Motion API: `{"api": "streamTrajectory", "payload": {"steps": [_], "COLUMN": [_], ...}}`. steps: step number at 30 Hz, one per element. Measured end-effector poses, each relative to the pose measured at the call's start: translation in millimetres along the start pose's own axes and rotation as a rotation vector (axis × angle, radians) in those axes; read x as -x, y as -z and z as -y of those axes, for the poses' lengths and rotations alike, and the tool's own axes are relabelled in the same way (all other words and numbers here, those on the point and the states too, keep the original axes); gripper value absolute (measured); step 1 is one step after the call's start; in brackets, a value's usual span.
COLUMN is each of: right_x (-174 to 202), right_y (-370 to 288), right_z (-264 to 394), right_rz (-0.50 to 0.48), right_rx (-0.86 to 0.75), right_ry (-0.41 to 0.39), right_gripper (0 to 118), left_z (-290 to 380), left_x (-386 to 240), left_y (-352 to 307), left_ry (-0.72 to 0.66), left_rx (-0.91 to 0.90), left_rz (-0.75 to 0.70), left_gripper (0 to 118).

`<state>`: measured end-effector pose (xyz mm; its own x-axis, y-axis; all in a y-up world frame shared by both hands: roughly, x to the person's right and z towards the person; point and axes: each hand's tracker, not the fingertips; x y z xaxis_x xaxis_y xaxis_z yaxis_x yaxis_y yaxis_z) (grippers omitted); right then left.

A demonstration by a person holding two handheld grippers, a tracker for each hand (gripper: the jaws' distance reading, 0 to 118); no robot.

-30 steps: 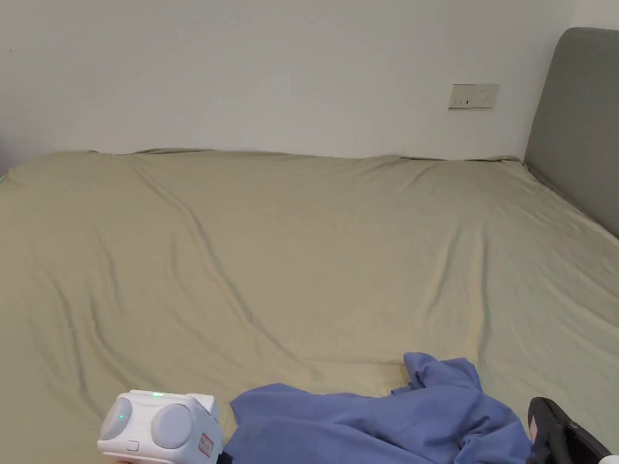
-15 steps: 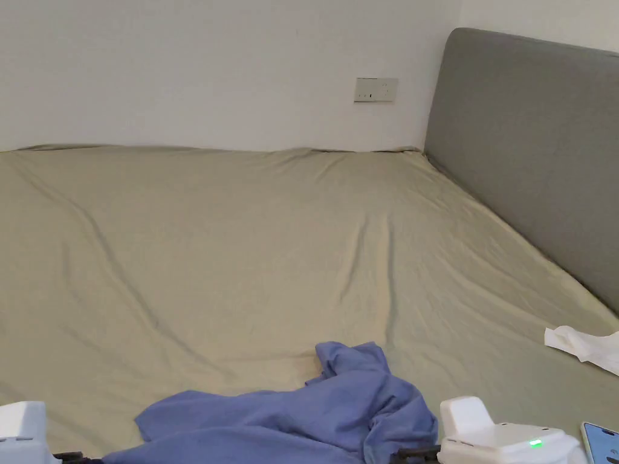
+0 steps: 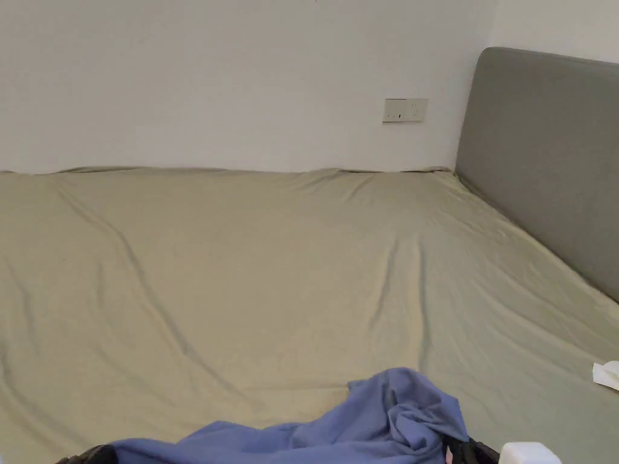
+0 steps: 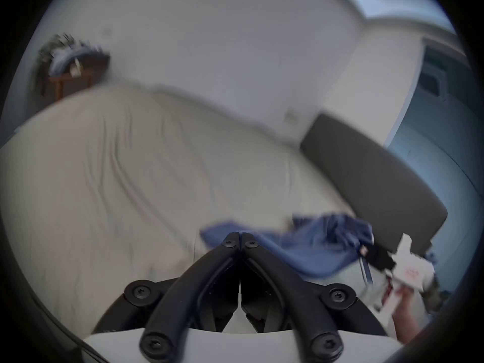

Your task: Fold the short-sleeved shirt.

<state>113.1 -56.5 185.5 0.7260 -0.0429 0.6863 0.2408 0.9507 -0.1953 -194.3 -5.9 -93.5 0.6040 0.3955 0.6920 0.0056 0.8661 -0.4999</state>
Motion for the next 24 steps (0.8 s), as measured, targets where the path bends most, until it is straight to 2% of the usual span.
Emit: {"api": "streamTrajectory", "payload": {"steps": [2,4,5,7,8,11,14,15,17,19,21,23,24], "right_x": [26,51,57,67,70,77,80,81,84,88,88,90,92], "right_y": [-14,-20,-18,-26,-32,-44,-57,-60,-64,-55,-30,-2,14], "right_z": [8,-1,-5,-37,-54,-123,-196,-221,-262,-302,-328,-354,-363], "right_rz": [0.045,0.084,0.093,0.070,0.069,0.056,0.010,-0.010,-0.035,-0.030,-0.117,-0.148,-0.116], "right_rx": [-0.195,-0.281,-0.302,-0.374,-0.425,-0.560,-0.687,-0.726,-0.787,-0.765,-0.757,-0.741,-0.763], "right_ry": [-0.083,-0.116,-0.091,-0.013,-0.003,-0.026,-0.006,0.003,0.010,-0.028,0.014,0.015,-0.018], "right_gripper": [6,6,6,6,6,6,6,6,6,6,6,6,6], "left_z": [17,23,18,-15,-33,-94,-155,-175,-209,-239,-270,-302,-320], "left_x": [-16,-28,-33,-45,-49,-77,-97,-106,-115,-116,-117,-114,-112], "left_y": [-14,-13,-12,-21,-24,-47,-66,-69,-67,-56,-35,-6,10], "left_ry": [0.062,0.158,0.160,0.076,0.085,0.199,0.197,0.205,0.236,0.206,0.200,0.201,0.202], "left_rx": [-0.200,-0.346,-0.388,-0.476,-0.536,-0.769,-0.947,-0.998,-1.047,-1.083,-1.057,-1.055,-1.057], "left_rz": [-0.023,-0.049,-0.068,-0.024,0.012,-0.038,-0.017,-0.050,-0.068,-0.015,0.004,-0.002,0.003], "left_gripper": [0,0,0,0,0,0,0,0,0,0,0,0,0]}}
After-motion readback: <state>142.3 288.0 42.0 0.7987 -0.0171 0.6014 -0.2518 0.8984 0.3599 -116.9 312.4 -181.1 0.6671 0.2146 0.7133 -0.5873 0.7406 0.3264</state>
